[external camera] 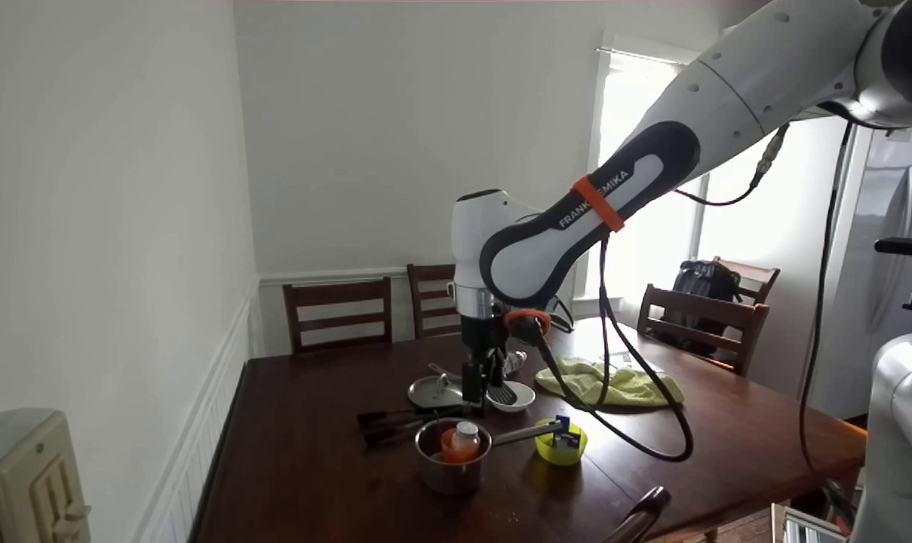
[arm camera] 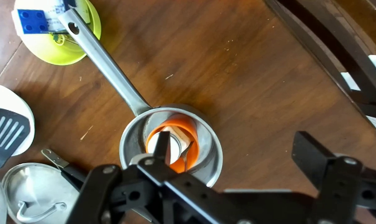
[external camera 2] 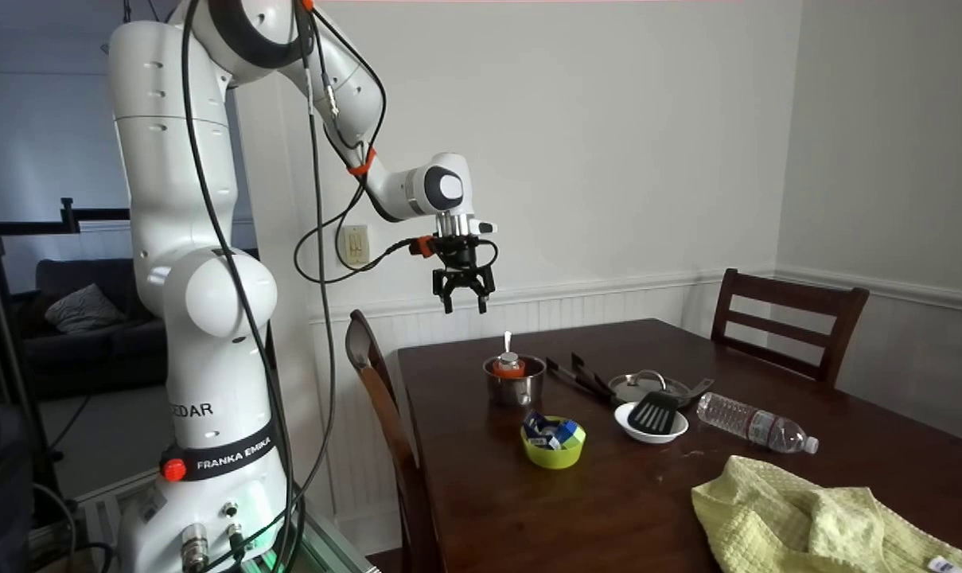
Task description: Put the orange cup on the table
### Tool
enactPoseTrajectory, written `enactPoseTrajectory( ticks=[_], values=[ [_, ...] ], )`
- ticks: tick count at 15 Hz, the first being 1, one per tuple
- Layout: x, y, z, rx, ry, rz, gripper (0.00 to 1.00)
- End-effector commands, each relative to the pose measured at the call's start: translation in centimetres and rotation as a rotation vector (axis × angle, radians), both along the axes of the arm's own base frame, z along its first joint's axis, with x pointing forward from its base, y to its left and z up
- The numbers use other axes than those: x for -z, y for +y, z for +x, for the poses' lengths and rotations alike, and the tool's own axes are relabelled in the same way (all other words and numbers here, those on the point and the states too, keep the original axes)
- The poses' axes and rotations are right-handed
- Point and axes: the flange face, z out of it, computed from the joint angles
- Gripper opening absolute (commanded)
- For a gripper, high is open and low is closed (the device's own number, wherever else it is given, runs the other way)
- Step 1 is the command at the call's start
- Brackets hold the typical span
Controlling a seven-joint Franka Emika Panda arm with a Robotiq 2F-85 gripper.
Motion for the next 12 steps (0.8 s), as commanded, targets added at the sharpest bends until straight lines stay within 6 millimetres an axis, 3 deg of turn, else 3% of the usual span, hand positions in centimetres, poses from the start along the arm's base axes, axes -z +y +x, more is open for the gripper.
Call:
enactPoseTrajectory(
  ticks=[1,5,6,12],
  values=[
    [3.2,-0.4,1.8,-0.011,-0.023,-0.073,1.0],
    [6.3,-0.9,3.3,-0.041,-0.056,-0.099,1.0],
    [5.2,-0.4,2.1,-0.045,-0.041,-0.088,1.0],
    [7.7,-0.3,3.5,-0.078,-0.05,-0.057,1.0]
  ],
)
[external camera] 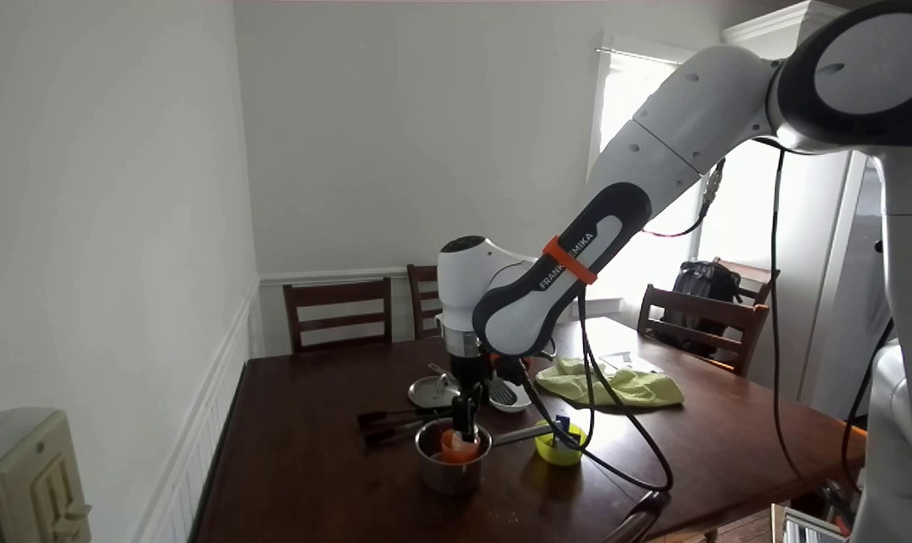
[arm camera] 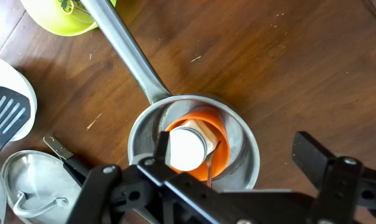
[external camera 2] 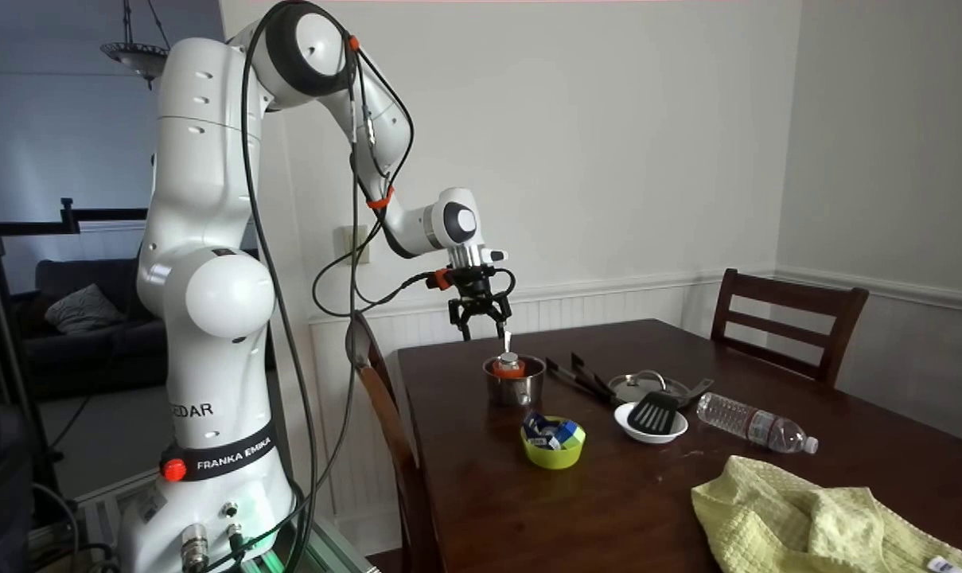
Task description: Put the orange cup on the table
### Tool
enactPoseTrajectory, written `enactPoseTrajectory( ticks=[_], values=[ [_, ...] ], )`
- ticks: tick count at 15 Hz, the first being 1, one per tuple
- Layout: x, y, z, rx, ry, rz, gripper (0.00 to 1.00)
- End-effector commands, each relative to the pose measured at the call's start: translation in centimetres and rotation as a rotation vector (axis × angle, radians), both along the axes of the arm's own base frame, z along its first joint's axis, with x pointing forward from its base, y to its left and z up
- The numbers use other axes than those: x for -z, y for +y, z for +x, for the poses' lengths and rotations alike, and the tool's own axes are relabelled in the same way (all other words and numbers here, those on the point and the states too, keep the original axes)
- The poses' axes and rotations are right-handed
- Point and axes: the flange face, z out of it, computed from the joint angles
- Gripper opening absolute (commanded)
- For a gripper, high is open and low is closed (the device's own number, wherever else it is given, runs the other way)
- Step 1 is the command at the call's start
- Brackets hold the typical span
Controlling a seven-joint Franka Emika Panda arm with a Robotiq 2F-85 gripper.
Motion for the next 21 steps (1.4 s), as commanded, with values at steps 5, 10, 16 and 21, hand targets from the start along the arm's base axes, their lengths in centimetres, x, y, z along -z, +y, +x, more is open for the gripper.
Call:
enactPoseTrajectory(
  ticks=[5,10,16,21],
  values=[
    [2.9,1.1,1.4,-0.082,-0.035,0.053,0.51],
    [4.6,1.1,2.6,-0.107,-0.049,0.066,0.31],
    [5.6,0.3,3.5,-0.091,-0.046,0.058,0.37],
    [7.0,0.5,4.1,-0.098,-0.034,0.06,0.23]
  ],
)
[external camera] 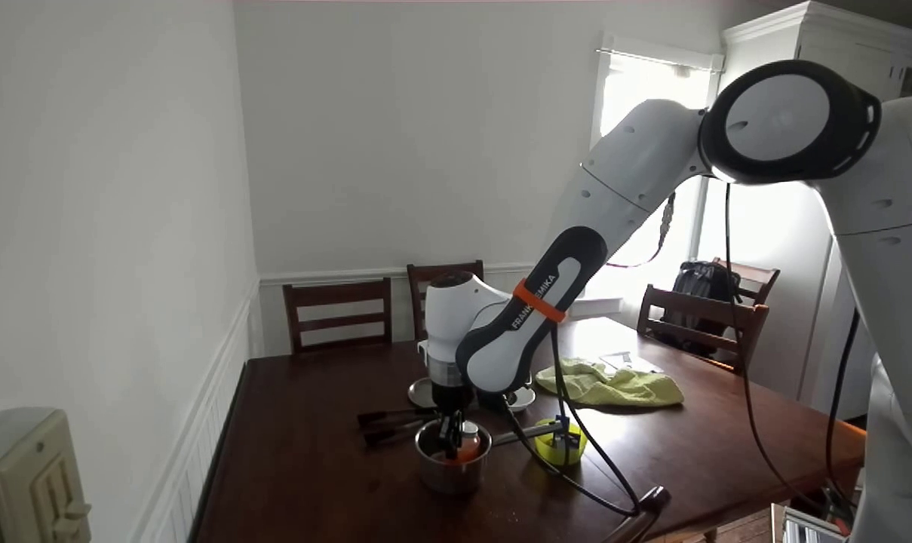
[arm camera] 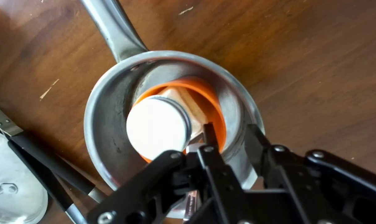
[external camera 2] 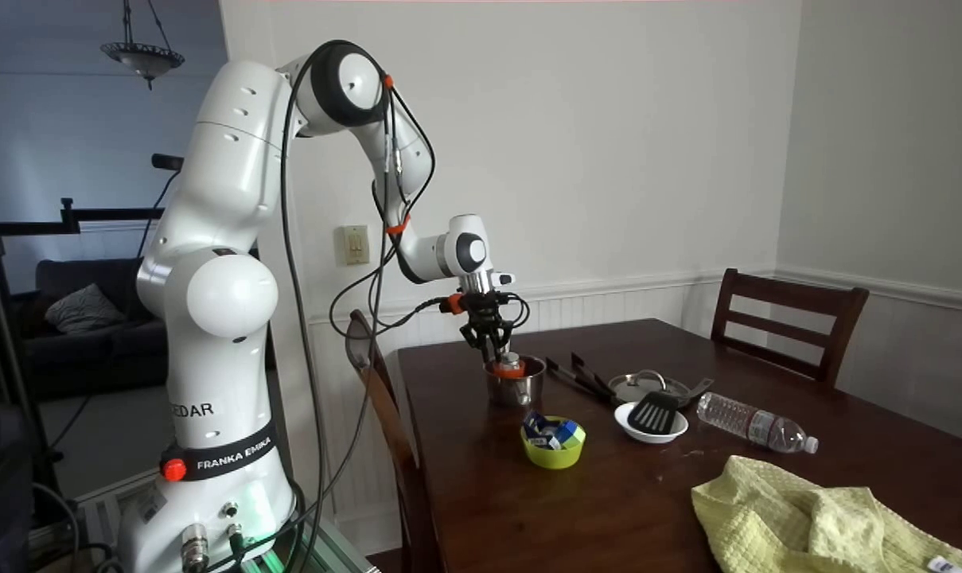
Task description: Put the orange cup on the table
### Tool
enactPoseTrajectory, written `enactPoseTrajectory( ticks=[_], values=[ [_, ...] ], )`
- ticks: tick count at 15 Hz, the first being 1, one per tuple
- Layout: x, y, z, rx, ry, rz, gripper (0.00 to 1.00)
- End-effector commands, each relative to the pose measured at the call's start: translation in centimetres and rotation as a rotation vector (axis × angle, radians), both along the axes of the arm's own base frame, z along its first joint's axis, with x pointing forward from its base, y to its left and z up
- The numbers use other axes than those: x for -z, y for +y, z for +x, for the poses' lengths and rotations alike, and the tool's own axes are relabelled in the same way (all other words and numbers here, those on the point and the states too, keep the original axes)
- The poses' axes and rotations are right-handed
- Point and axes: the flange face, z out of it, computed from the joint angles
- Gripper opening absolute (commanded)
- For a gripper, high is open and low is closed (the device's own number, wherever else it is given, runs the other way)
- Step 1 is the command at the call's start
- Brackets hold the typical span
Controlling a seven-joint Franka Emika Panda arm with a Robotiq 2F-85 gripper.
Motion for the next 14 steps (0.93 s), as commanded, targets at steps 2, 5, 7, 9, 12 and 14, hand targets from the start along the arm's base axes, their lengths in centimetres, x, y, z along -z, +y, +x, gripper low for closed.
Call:
enactPoseTrajectory(
  ticks=[2,5,7,9,12,14],
  values=[
    [2.0,-0.3,1.1,-0.008,0.016,0.008,0.14],
    [2.8,-0.4,1.4,0.002,0.034,0.005,0.13],
    [2.3,-0.4,1.6,0.01,0.026,-0.002,0.03],
    [1.0,-0.2,1.2,0.013,0.011,-0.009,0.0],
    [-0.3,0.5,0.5,0.002,0.007,-0.006,0.01],
    [-2.5,1.2,-0.1,-0.013,-0.034,-0.014,0.01]
  ],
)
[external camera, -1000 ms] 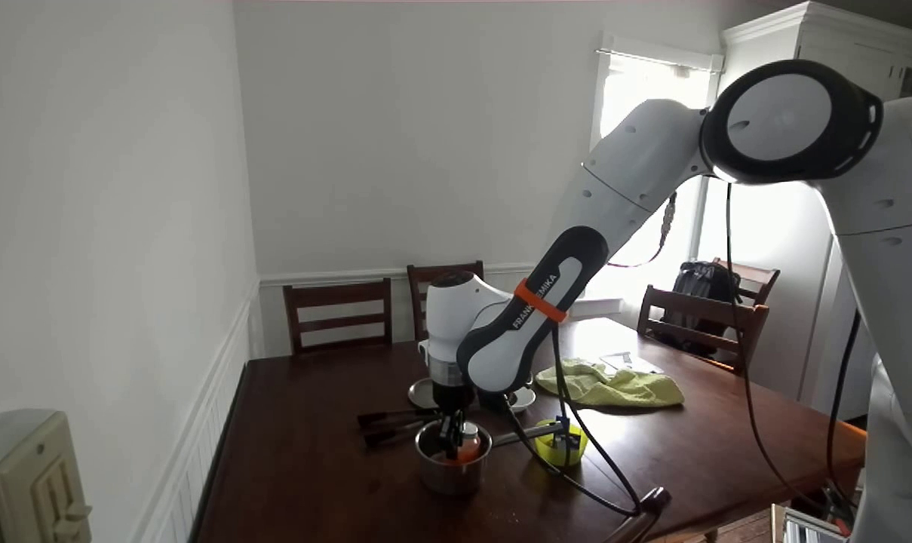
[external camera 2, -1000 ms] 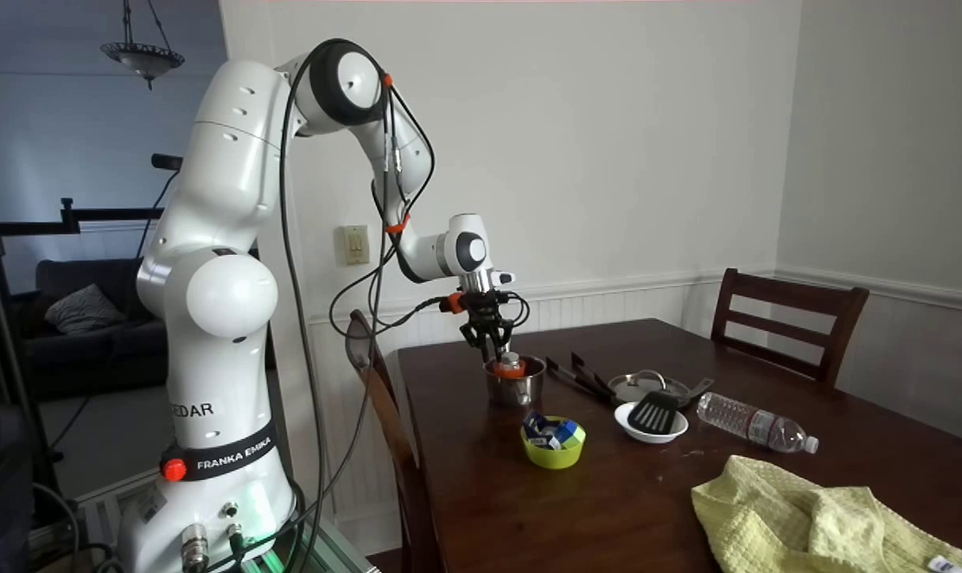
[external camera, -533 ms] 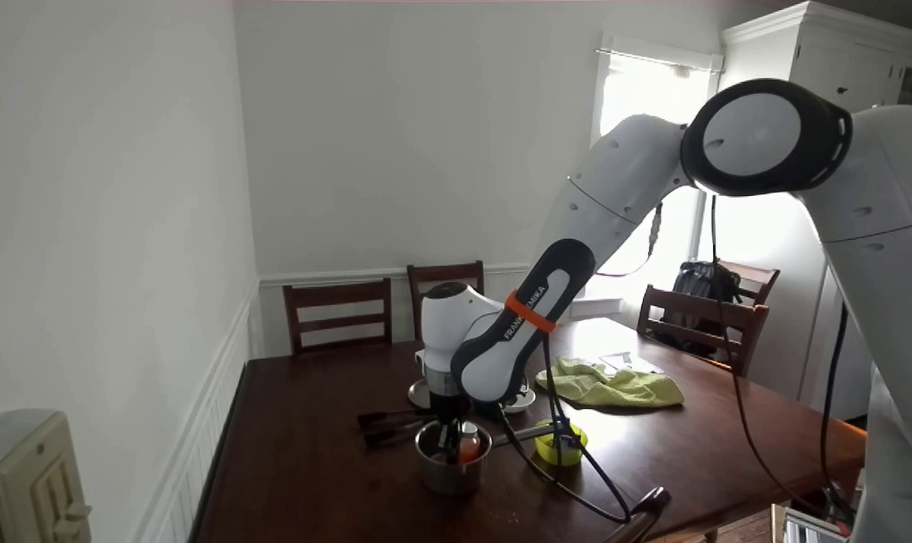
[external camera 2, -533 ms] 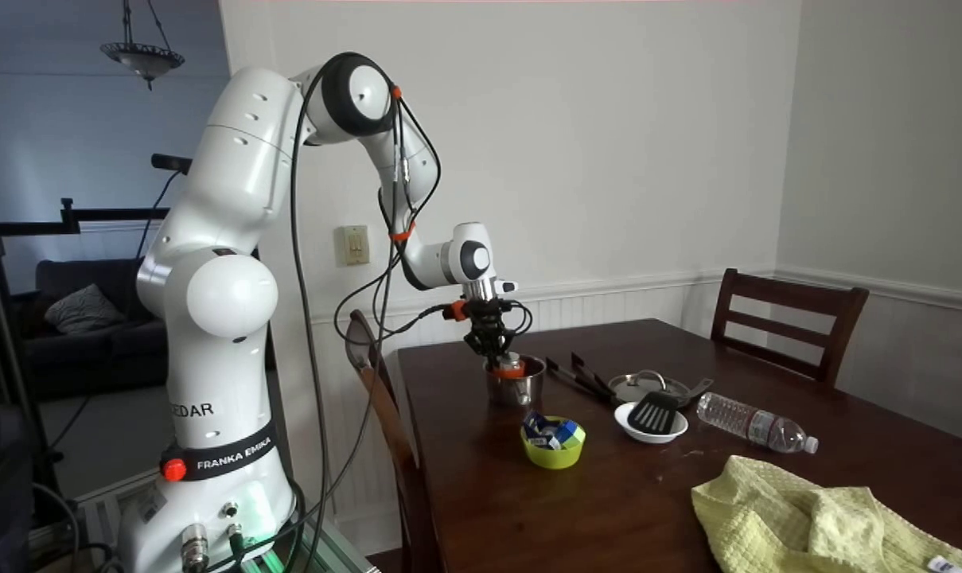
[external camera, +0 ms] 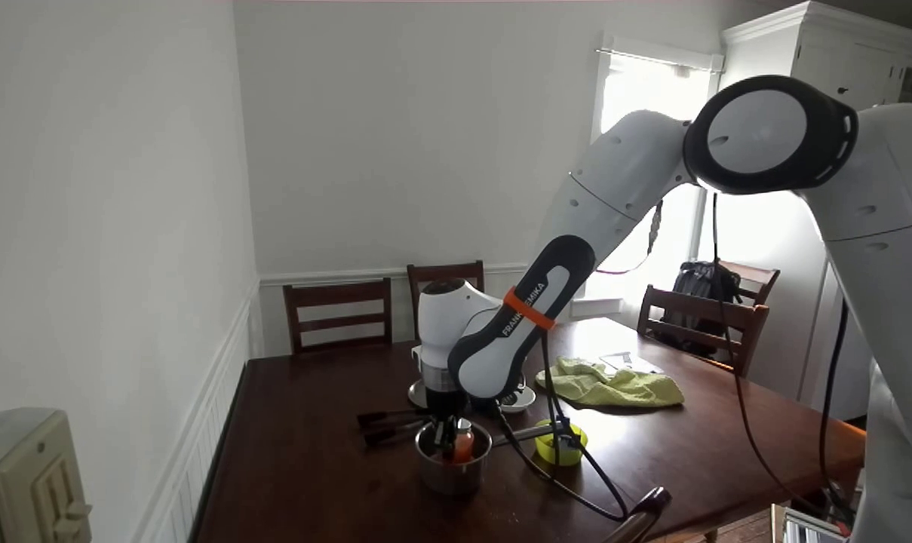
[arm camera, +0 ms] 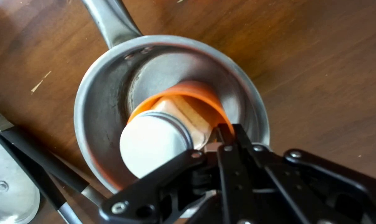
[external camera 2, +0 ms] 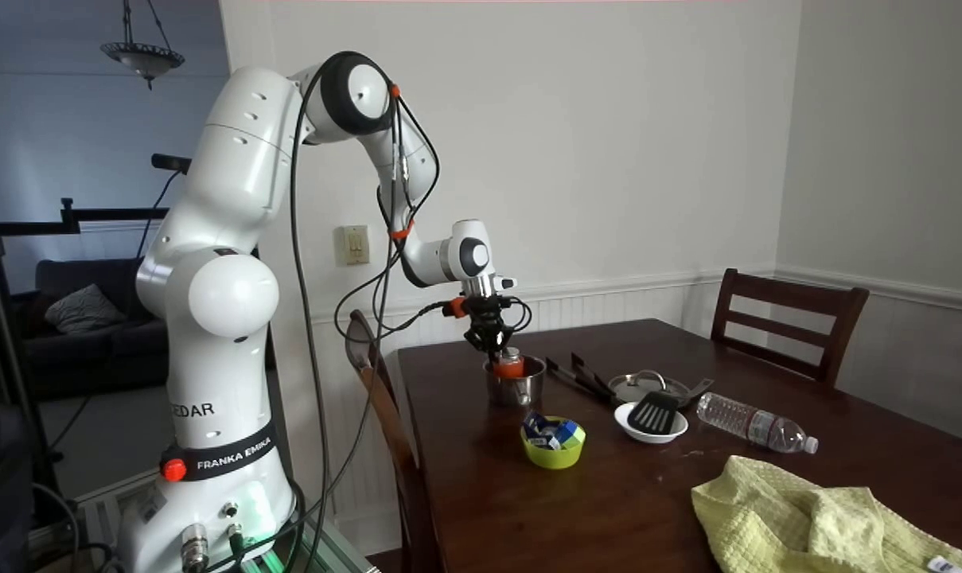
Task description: Put the orange cup on the table
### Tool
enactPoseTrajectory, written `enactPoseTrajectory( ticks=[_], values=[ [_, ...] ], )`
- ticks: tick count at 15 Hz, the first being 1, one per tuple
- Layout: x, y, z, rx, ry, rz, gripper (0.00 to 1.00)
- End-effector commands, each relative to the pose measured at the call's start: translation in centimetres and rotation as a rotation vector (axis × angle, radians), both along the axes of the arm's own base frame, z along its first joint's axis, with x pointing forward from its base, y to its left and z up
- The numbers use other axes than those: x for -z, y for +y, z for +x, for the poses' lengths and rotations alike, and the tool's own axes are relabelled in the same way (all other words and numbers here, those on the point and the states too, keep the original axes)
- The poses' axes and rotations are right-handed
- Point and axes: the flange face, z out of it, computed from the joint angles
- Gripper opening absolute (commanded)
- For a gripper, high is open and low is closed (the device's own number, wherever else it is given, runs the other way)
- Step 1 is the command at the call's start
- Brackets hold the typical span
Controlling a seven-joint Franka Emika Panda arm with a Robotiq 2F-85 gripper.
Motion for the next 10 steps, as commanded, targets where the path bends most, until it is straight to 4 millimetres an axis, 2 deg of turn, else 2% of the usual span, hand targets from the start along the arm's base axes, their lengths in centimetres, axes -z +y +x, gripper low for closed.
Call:
enactPoseTrajectory(
  ticks=[1,5,7,10],
  values=[
    [-5.2,1.2,-1.6,-0.02,-0.071,-0.016,0.01],
    [-11.4,3.4,-2.8,-0.089,-0.182,-0.075,0.01],
    [-14.0,5.2,-2.6,-0.163,-0.243,-0.092,0.01],
    [-14.5,8.4,-1.2,-0.276,-0.236,-0.024,0.01]
  ],
)
